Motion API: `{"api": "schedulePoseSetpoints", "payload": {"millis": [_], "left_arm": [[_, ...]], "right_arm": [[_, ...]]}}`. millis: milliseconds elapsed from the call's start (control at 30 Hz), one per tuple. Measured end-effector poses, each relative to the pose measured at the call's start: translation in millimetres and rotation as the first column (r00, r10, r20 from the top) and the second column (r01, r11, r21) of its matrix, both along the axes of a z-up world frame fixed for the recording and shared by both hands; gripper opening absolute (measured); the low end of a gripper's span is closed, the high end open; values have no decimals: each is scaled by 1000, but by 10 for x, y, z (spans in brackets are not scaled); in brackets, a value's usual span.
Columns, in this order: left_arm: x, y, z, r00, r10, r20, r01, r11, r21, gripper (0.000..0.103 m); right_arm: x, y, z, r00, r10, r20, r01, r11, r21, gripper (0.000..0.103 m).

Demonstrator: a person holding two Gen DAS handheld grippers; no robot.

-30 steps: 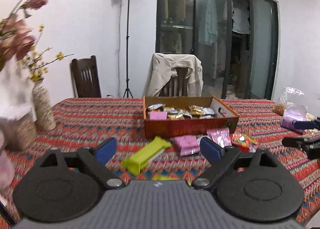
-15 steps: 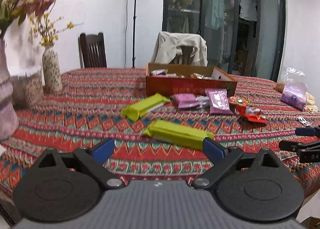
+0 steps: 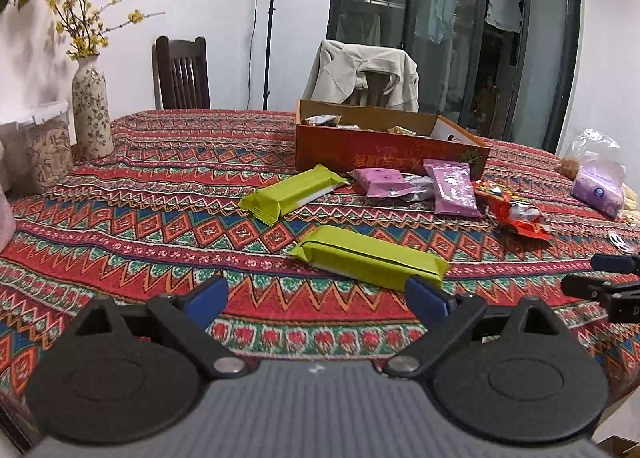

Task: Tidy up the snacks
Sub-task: 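Grasp a pink packet with the right gripper while the left gripper grasps a green bar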

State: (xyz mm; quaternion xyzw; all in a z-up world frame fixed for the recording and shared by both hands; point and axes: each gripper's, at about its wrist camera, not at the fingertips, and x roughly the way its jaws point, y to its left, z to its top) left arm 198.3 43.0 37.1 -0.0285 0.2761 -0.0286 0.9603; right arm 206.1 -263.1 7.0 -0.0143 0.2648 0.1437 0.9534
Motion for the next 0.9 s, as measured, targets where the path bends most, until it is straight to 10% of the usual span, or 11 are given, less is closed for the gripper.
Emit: {"api": "schedulePoseSetpoints", "payload": {"millis": [800,900], "left_arm": [[2402,98,-400,959,-224,-172,250,957,145,79],[2401,148,-396,957,-240,-164,256,963,83,49]], "right_arm": [[2200,606,-73,995,-52,-82,54,998,22,76],[2300,639,-158,993,-88,-84,86,996,-20,76]]}}
